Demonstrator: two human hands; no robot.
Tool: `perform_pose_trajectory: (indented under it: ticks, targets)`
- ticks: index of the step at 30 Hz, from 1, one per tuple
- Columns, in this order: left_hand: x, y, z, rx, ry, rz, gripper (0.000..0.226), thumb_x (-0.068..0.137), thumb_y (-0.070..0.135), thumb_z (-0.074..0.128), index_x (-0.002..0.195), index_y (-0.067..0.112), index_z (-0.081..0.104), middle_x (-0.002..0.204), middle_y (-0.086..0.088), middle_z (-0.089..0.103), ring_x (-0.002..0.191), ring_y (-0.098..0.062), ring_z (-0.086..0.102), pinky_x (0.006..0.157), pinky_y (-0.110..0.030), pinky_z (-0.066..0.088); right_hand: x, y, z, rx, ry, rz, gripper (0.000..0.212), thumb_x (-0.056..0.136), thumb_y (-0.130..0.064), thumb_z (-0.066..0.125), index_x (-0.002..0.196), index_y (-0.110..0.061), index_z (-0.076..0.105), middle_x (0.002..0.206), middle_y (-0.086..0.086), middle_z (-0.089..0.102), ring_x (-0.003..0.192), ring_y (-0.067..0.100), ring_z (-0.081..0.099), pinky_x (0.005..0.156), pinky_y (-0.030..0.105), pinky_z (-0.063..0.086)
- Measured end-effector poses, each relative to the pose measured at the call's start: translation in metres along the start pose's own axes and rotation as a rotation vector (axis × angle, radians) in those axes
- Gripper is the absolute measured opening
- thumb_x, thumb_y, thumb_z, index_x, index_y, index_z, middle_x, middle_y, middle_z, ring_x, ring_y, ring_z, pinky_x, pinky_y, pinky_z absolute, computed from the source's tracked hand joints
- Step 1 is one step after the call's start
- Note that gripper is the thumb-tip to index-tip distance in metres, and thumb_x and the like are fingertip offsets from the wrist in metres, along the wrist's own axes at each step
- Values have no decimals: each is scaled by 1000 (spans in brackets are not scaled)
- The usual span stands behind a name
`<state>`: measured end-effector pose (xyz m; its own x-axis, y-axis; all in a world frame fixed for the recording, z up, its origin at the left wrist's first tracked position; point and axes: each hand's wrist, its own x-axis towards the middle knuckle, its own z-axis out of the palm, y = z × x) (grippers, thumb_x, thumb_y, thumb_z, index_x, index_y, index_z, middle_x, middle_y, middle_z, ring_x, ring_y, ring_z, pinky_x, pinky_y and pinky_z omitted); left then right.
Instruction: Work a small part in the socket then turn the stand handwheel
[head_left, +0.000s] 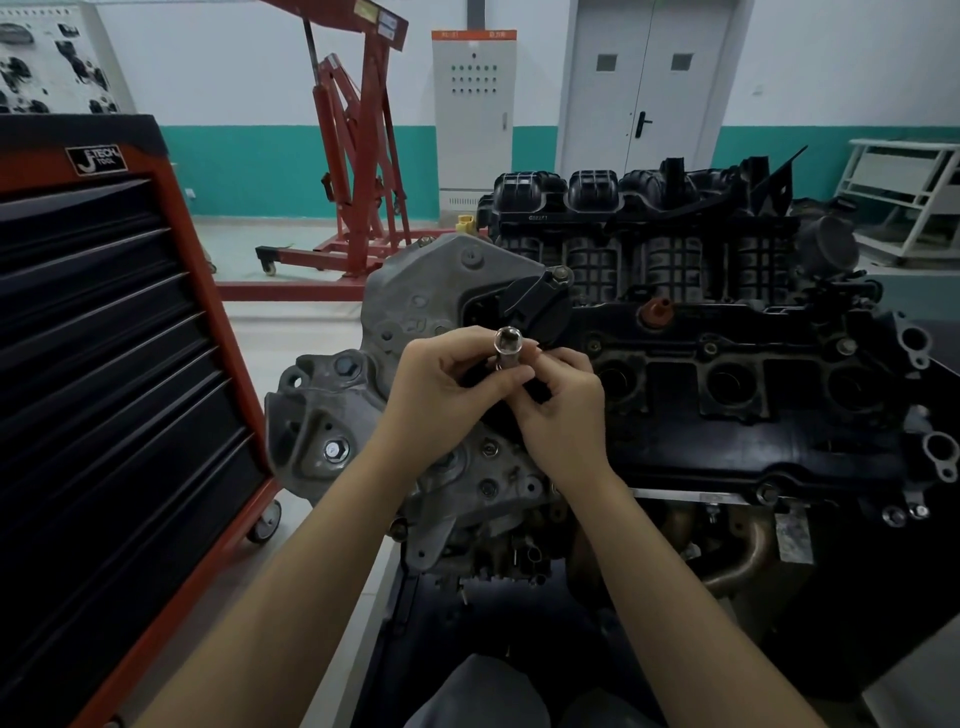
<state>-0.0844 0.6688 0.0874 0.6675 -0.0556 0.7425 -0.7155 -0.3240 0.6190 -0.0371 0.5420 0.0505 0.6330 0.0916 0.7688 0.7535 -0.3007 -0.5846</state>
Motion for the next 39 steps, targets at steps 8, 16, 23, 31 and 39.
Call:
perform_pose_trajectory:
  ticks: [8, 16, 23, 31, 39]
  targets:
    - [-2, -1, 1, -39, 30, -18, 23, 82, 1, 69, 102, 13, 70, 100, -9, 73, 98, -23, 70, 90, -42, 55, 2, -5, -2, -21, -26, -54, 20, 84, -17, 65, 100, -7, 72, 87, 2, 72, 90, 11, 57, 90, 35, 44]
    - [0, 0, 2, 102, 73, 30, 18, 74, 0, 80, 91, -1, 74, 90, -8, 73, 86, -17, 69, 81, -30, 55, 0, -1, 1, -5, -1, 7, 12, 82, -11, 71, 93, -10, 75, 86, -2, 73, 90, 13, 57, 88, 30, 43]
    - [0, 1, 0, 14, -3, -4, 21, 81, -6, 71, 101, 0, 71, 98, -12, 72, 95, -21, 69, 87, -31, 54, 1, -2, 0, -22, -31, -66, 19, 86, -17, 61, 98, -7, 72, 86, 3, 72, 88, 6, 53, 87, 39, 46]
    - [-2, 0, 3, 101, 62, 20, 17, 74, 1, 79, 90, 0, 73, 87, -9, 72, 85, -20, 69, 80, -36, 56, 1, -1, 0, -23, -10, -52, 16, 83, -19, 65, 92, -9, 74, 87, -2, 73, 89, -4, 53, 89, 36, 45]
    - [0, 1, 1, 113, 4, 38, 20, 77, -4, 76, 97, -3, 72, 95, -12, 71, 92, -22, 68, 85, -35, 54, 0, -2, -1, -15, -17, -11, 20, 82, -18, 63, 94, -7, 75, 83, 2, 72, 91, 19, 59, 84, 41, 47]
